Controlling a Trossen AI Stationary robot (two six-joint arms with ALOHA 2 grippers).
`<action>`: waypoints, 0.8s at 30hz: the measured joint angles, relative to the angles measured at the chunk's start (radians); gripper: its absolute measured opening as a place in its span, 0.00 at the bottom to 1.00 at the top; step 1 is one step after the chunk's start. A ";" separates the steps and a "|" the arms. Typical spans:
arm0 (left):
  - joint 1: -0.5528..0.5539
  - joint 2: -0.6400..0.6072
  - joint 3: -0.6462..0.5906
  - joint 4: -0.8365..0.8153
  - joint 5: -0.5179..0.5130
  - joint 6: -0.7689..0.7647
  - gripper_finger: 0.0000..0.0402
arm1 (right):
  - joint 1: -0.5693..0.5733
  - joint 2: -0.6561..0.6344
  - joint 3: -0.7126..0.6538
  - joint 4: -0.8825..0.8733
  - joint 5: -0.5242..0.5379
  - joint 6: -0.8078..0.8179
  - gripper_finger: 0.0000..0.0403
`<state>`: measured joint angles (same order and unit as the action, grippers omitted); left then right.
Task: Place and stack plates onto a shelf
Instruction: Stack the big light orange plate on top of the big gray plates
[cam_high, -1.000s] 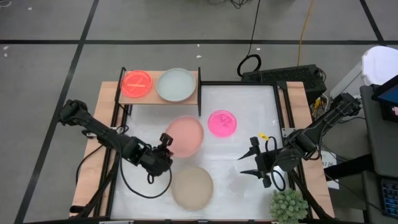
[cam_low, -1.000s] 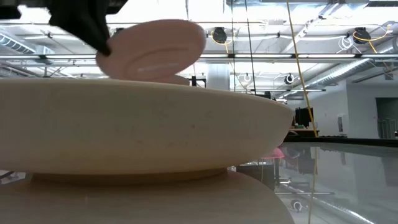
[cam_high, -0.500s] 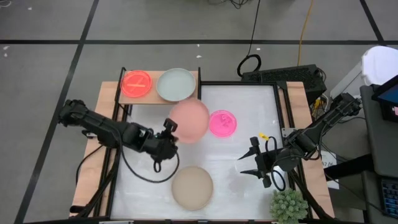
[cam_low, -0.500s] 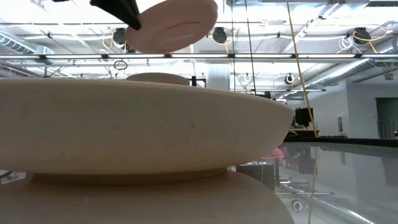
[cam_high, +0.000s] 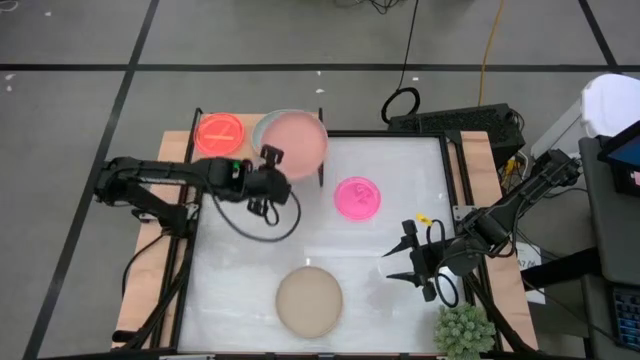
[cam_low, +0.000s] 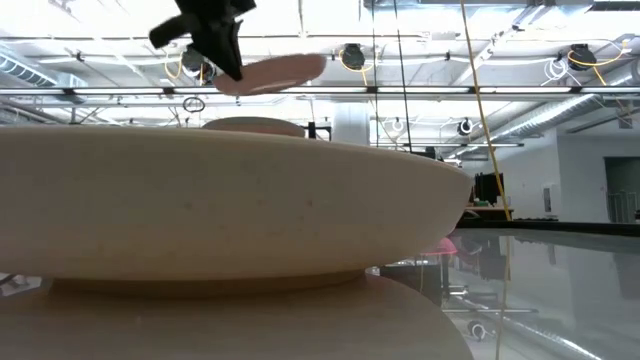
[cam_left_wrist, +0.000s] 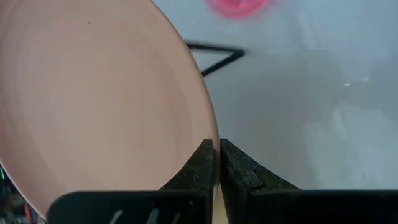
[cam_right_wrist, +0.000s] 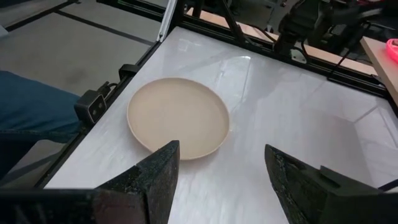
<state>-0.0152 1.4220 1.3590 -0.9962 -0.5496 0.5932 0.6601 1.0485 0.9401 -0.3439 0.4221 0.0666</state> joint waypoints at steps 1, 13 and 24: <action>0.023 0.000 0.000 0.000 0.005 0.005 0.03 | 0.000 0.000 0.000 -0.002 0.000 0.000 0.54; 0.269 0.000 0.000 0.002 0.186 0.030 0.03 | 0.000 0.000 0.000 0.000 0.000 0.000 0.54; 0.338 0.000 0.000 0.005 0.290 0.082 0.03 | 0.000 0.000 0.000 0.002 0.000 0.000 0.54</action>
<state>0.3230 1.4223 1.3586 -0.9913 -0.2592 0.6754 0.6601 1.0485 0.9401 -0.3423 0.4221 0.0669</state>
